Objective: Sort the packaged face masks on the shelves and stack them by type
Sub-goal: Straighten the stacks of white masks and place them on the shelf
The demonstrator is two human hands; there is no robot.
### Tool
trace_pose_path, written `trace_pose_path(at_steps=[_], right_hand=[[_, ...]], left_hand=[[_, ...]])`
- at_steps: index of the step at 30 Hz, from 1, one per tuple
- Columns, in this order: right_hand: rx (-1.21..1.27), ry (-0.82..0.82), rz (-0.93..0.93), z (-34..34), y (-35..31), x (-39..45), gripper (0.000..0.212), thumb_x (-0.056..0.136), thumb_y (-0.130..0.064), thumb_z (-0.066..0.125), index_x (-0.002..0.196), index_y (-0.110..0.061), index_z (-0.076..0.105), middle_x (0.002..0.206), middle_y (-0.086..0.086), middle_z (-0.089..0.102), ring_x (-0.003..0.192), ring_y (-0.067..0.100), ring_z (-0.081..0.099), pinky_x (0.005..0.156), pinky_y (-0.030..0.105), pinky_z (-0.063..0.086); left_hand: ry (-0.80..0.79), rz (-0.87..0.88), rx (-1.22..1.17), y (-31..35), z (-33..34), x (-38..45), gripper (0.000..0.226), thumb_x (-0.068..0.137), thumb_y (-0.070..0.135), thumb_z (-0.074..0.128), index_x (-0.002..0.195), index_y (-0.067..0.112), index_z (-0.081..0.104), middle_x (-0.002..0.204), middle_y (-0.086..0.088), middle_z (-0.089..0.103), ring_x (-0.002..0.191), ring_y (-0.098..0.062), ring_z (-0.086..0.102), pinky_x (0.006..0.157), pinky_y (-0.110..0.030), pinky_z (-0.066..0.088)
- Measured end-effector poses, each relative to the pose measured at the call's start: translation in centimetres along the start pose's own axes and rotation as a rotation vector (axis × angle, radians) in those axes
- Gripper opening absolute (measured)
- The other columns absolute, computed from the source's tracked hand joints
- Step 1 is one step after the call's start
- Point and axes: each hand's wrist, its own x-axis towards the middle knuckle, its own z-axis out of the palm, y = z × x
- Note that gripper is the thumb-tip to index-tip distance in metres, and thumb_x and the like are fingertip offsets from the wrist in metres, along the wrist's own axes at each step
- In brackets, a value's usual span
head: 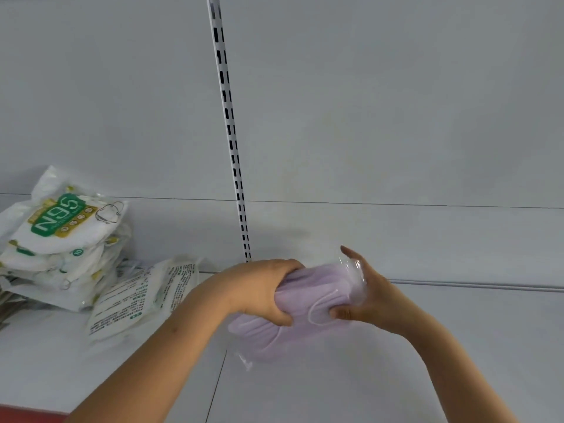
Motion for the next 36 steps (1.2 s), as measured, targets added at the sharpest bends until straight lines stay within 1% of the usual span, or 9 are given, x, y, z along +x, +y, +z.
trace_pose_path(at_steps=[3,5,11,18,20,25,29,33,36], right_hand=[[-0.037,-0.033,0.021,0.9,2.0,0.0,0.073,0.063,-0.046,0.09,0.127,-0.039,0.056,0.117,-0.024,0.067,0.112,-0.003,0.061,0.098,0.029,0.049],[-0.026,-0.027,0.022,1.2,2.3,-0.2,0.059,0.069,-0.039,0.089,0.121,-0.034,0.062,0.114,-0.025,0.068,0.109,-0.004,0.062,0.094,0.023,0.047],[0.087,0.012,0.059,1.6,3.7,0.2,0.067,0.066,-0.047,0.088,0.125,-0.027,0.063,0.121,-0.015,0.069,0.117,0.004,0.062,0.099,0.028,0.046],[0.211,0.009,0.038,1.7,4.1,0.4,0.057,0.073,-0.016,0.086,0.125,-0.019,0.063,0.117,-0.009,0.072,0.114,0.009,0.065,0.097,0.024,0.049],[0.255,-0.002,0.038,1.6,4.1,0.4,0.056,0.075,-0.015,0.084,0.126,-0.018,0.063,0.12,-0.006,0.072,0.118,0.012,0.064,0.099,0.024,0.049],[0.373,-0.023,-0.007,1.6,2.9,0.2,0.067,0.077,-0.021,0.085,0.136,-0.013,0.055,0.13,0.002,0.066,0.126,0.02,0.058,0.106,0.034,0.045],[0.421,0.042,-0.072,1.3,1.5,0.5,0.069,0.074,-0.016,0.08,0.137,-0.014,0.052,0.127,0.004,0.068,0.12,0.02,0.063,0.099,0.029,0.051],[0.361,-0.005,-0.045,0.9,2.7,0.0,0.08,0.073,-0.015,0.084,0.143,-0.02,0.043,0.134,0.002,0.063,0.127,0.019,0.058,0.105,0.035,0.048],[0.295,-0.01,-0.001,1.5,3.6,-0.2,0.087,0.068,-0.023,0.09,0.141,-0.027,0.041,0.131,-0.005,0.065,0.124,0.014,0.06,0.105,0.034,0.048]], left_hand=[[-0.007,-0.056,0.004,-2.2,0.8,-0.8,0.098,0.065,0.064,0.085,0.147,0.04,0.038,0.141,0.021,0.051,0.127,-0.007,0.052,0.106,-0.027,0.043],[0.024,-0.086,-0.046,-3.6,1.0,-2.2,0.096,0.064,0.063,0.086,0.145,0.042,0.041,0.139,0.025,0.05,0.126,-0.001,0.05,0.106,-0.022,0.041],[0.103,-0.154,-0.63,-8.2,4.4,-5.0,0.105,0.059,0.048,0.096,0.143,0.056,0.034,0.136,0.035,0.054,0.133,0.006,0.049,0.109,-0.016,0.039],[0.127,-0.111,-0.799,-9.1,7.1,-3.1,0.152,0.053,0.043,0.1,0.157,0.042,-0.012,0.142,0.051,0.034,0.141,0.009,0.037,0.117,-0.025,0.036],[0.132,-0.069,-0.793,-8.7,6.7,-2.5,0.139,0.062,0.029,0.098,0.157,0.042,-0.003,0.14,0.045,0.044,0.136,0.01,0.043,0.113,-0.021,0.039],[0.39,-0.13,-0.863,-7.2,5.4,-2.4,0.074,0.074,0.023,0.091,0.137,0.03,0.053,0.127,0.014,0.07,0.121,-0.007,0.064,0.103,-0.032,0.052],[0.472,-0.074,-0.95,-6.5,4.9,-2.6,0.058,0.082,0.015,0.082,0.132,0.026,0.055,0.124,0.01,0.072,0.116,-0.007,0.066,0.098,-0.026,0.053],[0.339,-0.041,-0.923,-7.2,6.6,-2.9,0.092,0.068,0.036,0.094,0.144,0.033,0.041,0.138,0.014,0.061,0.131,-0.009,0.056,0.105,-0.024,0.048],[0.244,-0.04,-0.844,-7.2,8.5,-3.1,0.129,0.062,0.037,0.098,0.154,0.049,0.009,0.147,0.024,0.048,0.14,-0.003,0.046,0.113,-0.027,0.041]])
